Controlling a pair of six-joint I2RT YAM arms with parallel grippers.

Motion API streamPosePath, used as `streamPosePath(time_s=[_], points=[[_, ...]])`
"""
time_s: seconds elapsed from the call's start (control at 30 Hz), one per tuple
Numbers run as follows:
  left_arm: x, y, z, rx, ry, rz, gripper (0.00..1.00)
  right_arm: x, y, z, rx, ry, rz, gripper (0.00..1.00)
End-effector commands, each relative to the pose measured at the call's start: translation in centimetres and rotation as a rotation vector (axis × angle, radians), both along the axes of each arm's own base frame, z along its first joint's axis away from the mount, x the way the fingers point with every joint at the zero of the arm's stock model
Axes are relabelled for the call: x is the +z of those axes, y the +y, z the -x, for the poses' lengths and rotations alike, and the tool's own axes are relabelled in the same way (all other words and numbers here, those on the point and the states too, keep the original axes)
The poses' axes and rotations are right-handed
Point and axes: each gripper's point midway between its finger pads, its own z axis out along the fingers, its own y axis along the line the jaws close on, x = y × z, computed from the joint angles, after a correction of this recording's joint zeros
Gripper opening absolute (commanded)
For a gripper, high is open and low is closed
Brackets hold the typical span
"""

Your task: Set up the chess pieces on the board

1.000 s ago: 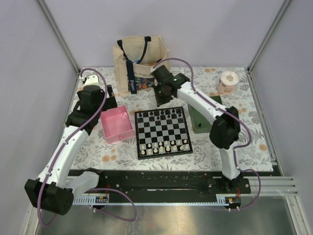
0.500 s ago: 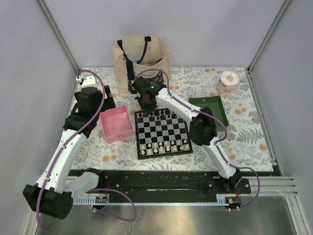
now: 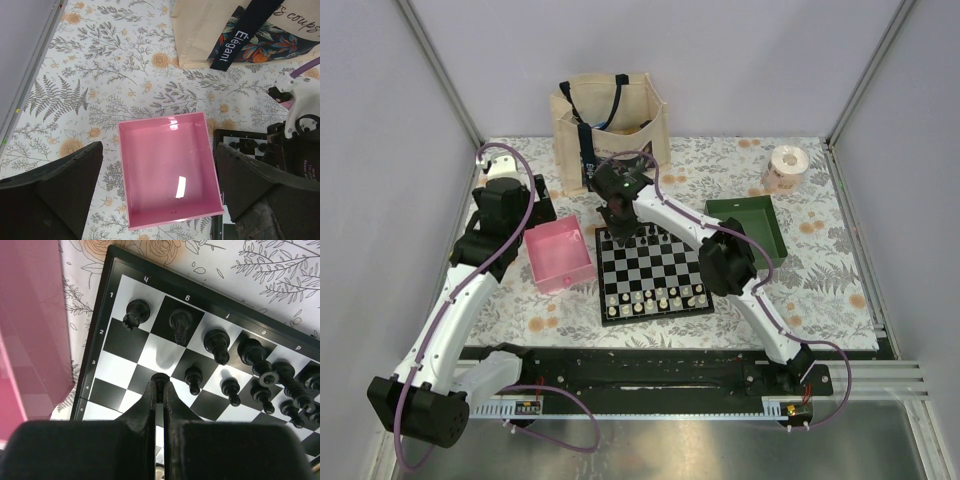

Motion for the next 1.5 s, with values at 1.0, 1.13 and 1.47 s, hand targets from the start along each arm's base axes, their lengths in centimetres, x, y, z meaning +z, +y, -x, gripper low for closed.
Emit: streamPosePath(time_s=[1.0,1.13,1.47], points=[[1.1,-0.4,-1.0,-0.005,-0.05,0.016,0.99,-1.8,1.3,-1.3,-0.005,-0.035,-0.008,0.14],[1.0,-0.6,-1.0,-0.016,-0.046,0.018,0.99,-1.7,1.3,-1.0,0.004,-0.026,-0.012,0.25],[1.1,-0.6,-1.0,-0.019,-0.048,0.019,0.99,0.8,1.6,-1.0,0.017,-0.052,-0.054,0.32]])
